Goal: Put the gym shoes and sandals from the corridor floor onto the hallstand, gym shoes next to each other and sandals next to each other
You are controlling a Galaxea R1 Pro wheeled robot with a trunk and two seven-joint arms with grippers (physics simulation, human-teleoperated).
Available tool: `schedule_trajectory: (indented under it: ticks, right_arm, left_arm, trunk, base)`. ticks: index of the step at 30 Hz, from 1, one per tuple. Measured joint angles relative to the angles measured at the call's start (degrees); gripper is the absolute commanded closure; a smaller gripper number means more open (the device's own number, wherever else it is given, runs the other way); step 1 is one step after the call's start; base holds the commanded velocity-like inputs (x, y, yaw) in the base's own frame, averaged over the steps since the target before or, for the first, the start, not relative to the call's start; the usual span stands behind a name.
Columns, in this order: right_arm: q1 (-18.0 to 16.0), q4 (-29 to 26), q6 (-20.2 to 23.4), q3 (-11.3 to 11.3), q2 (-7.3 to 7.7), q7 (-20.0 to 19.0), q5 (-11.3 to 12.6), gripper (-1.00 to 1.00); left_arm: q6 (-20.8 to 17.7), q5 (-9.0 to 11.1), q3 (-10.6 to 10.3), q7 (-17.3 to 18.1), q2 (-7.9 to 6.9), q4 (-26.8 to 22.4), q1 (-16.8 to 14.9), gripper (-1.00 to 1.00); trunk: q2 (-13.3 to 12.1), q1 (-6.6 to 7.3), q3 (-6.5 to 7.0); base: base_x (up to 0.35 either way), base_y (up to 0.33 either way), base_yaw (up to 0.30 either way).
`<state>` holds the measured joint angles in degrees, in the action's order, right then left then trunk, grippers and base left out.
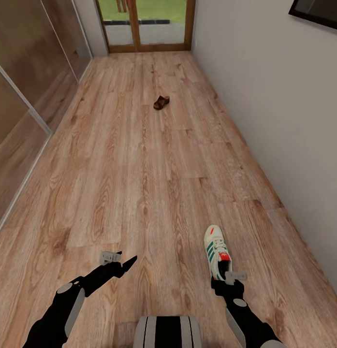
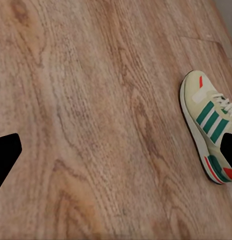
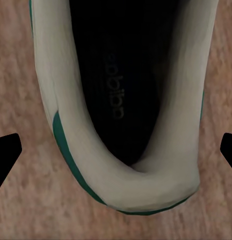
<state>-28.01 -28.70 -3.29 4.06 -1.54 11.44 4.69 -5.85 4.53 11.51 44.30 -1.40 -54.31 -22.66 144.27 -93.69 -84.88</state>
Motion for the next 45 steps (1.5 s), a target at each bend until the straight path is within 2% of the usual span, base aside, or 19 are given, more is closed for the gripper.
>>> schedule_trajectory:
  ticks: [6, 15, 34, 45]
  right_arm:
    - [0.0, 0.0, 0.0, 0.0, 0.0, 0.0, 0.0, -1.0]
    - [0.0, 0.0, 0.0, 0.0, 0.0, 0.0, 0.0, -1.0]
    - [0.0, -0.05, 0.0, -0.01, 0.02, 0.04, 0.0, -1.0]
    - [0.0, -0.08, 0.0, -0.03, 0.08, 0.01, 0.0, -1.0]
  left_arm:
    - [-0.04, 0.0, 0.02, 0.01, -0.01, 0.0, 0.0, -1.0]
    - [-0.03, 0.0, 0.02, 0.01, -0.01, 0.0, 0.0, -1.0]
    - [0.1, 0.0, 0.01, 0.07, -0.01, -0.02, 0.31, -1.0]
    - [0.16, 0.02, 0.1, 0.07, 0.0, -0.05, 0.38, -1.0]
  trunk:
    - [0.0, 0.0, -0.05]
    - [0.12, -0.23, -2.06]
    - [0.12, -0.23, -2.14]
    - [0.12, -0.23, -2.14]
  base:
    - [0.0, 0.0, 0.0]
    - [0.0, 0.0, 0.0]
    - [0.002, 0.0, 0.0]
    - [0.095, 0.0, 0.0]
